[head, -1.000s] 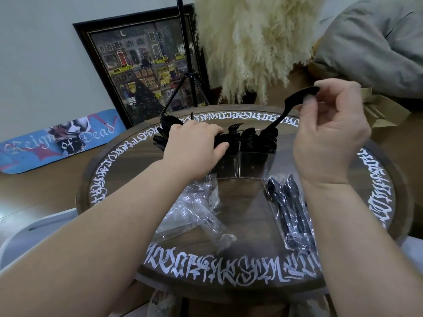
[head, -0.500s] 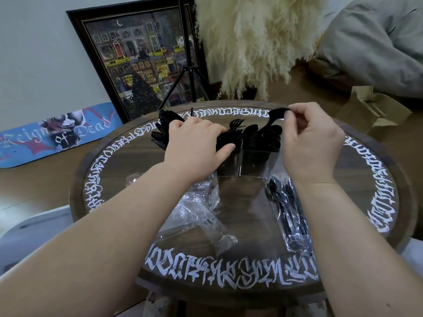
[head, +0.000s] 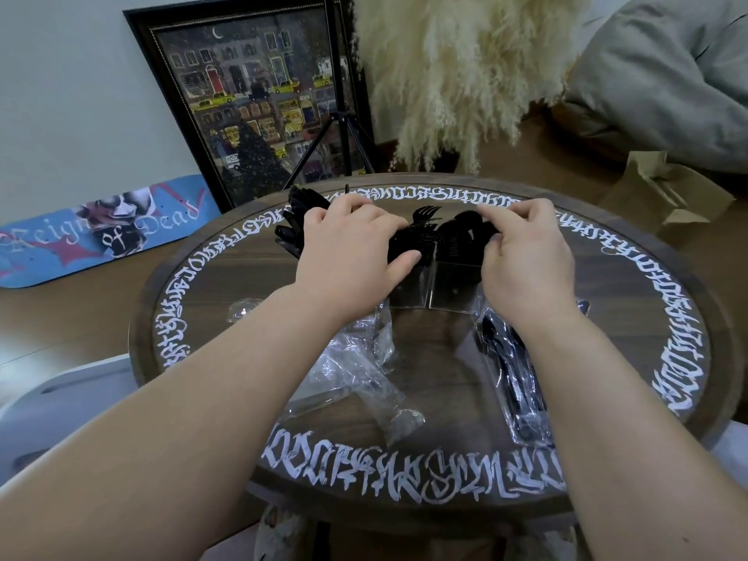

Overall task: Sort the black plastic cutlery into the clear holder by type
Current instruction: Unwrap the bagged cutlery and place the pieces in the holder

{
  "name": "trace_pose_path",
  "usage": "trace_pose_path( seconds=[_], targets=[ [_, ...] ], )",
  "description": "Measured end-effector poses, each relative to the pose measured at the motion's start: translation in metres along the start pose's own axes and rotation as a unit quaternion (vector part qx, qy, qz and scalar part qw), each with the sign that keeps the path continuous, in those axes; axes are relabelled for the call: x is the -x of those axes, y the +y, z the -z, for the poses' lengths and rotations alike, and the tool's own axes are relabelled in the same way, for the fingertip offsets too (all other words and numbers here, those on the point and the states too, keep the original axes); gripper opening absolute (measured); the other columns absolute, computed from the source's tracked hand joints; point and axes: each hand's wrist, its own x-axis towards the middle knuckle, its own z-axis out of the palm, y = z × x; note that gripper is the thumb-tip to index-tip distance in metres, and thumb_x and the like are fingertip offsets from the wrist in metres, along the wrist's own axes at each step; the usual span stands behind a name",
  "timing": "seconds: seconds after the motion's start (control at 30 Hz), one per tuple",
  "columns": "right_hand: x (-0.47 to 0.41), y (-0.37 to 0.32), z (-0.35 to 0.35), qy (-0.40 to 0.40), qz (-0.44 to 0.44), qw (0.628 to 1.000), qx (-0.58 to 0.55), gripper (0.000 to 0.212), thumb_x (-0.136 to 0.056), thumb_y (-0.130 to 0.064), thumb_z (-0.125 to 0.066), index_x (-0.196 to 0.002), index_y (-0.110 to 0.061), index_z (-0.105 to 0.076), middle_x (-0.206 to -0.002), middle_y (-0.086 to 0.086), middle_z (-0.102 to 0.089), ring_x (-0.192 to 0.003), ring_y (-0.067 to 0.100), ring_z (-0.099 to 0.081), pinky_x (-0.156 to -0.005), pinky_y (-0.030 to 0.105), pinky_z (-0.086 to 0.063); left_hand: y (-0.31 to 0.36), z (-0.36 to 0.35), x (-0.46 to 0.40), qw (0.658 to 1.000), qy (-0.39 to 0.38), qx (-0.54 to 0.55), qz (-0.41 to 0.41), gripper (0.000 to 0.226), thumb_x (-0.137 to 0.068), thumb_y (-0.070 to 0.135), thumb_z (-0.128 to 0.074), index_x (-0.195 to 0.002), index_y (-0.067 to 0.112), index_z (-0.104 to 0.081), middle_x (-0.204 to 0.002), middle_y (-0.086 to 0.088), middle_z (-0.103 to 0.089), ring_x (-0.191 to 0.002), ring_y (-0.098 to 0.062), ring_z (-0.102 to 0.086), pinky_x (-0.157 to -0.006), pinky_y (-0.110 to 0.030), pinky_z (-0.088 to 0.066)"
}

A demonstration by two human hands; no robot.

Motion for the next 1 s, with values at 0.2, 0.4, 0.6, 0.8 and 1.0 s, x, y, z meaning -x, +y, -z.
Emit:
trace_pose_path(
  seconds=[0.2, 0.4, 0.6, 0.8, 1.0],
  targets=[
    [0.008, 0.003, 0.019, 0.076, 0.009, 0.996, -0.036, 0.042, -0.09, -0.009, -0.049, -0.13, -0.023, -0.057, -0.121, 0.003, -0.047, -0.09, 0.017, -0.05, -0.074, 0.021, -0.028, 0.014, -0.006, 0.023, 0.989, 0.127, 0.06, -0.054, 0.042, -0.082, 0.051, -0.05, -0.109, 0.024, -0.069, -0.11, 0.01, -0.066, -0.115, -0.023, -0.049, -0.084, -0.039, -0.033],
    [0.018, 0.035, 0.034, 0.055, -0.029, 0.998, -0.027, 0.022, -0.087, -0.015, -0.055, -0.108, -0.019, -0.062, -0.092, -0.004, -0.054, -0.088, 0.019, -0.052, -0.073, 0.023, -0.03, 0.047, -0.034, 0.059, 0.988, 0.072, 0.088, -0.109, 0.04, -0.081, 0.05, -0.051, -0.104, 0.024, -0.069, -0.109, 0.01, -0.065, -0.107, -0.019, -0.047, -0.082, -0.038, -0.041],
    [0.035, 0.082, 0.035, -0.162, -0.102, 0.97, 0.149, 0.016, -0.087, -0.03, -0.059, -0.082, -0.016, -0.058, -0.078, 0.001, -0.056, -0.08, 0.025, -0.048, -0.068, 0.03, -0.036, 0.078, -0.057, 0.065, 0.98, -0.143, 0.082, -0.11, 0.053, -0.089, 0.057, -0.048, -0.135, 0.031, -0.049, -0.139, 0.012, -0.045, -0.129, -0.016, -0.033, -0.104, -0.039, -0.034],
    [0.041, 0.116, 0.03, -0.24, -0.19, 0.932, 0.194, 0.044, -0.085, -0.052, -0.059, -0.068, -0.012, -0.053, -0.073, 0.009, -0.056, -0.075, 0.03, -0.054, -0.064, 0.029, -0.038, 0.101, -0.072, 0.071, 0.967, -0.213, 0.074, -0.116, 0.069, -0.087, 0.064, -0.047, -0.147, 0.038, -0.025, -0.157, 0.005, -0.018, -0.139, -0.021, -0.017, -0.111, -0.046, -0.026],
    [0.05, 0.122, 0.023, -0.248, -0.222, 0.926, 0.18, 0.046, -0.083, -0.057, -0.061, -0.065, -0.016, -0.049, -0.072, 0.006, -0.055, -0.073, 0.029, -0.054, -0.062, 0.029, -0.038, 0.115, -0.082, 0.074, 0.956, -0.255, 0.052, -0.136, 0.066, -0.089, 0.067, -0.039, -0.147, 0.045, -0.018, -0.159, 0.004, -0.007, -0.142, -0.024, -0.01, -0.11, -0.047, -0.019]
  ],
)
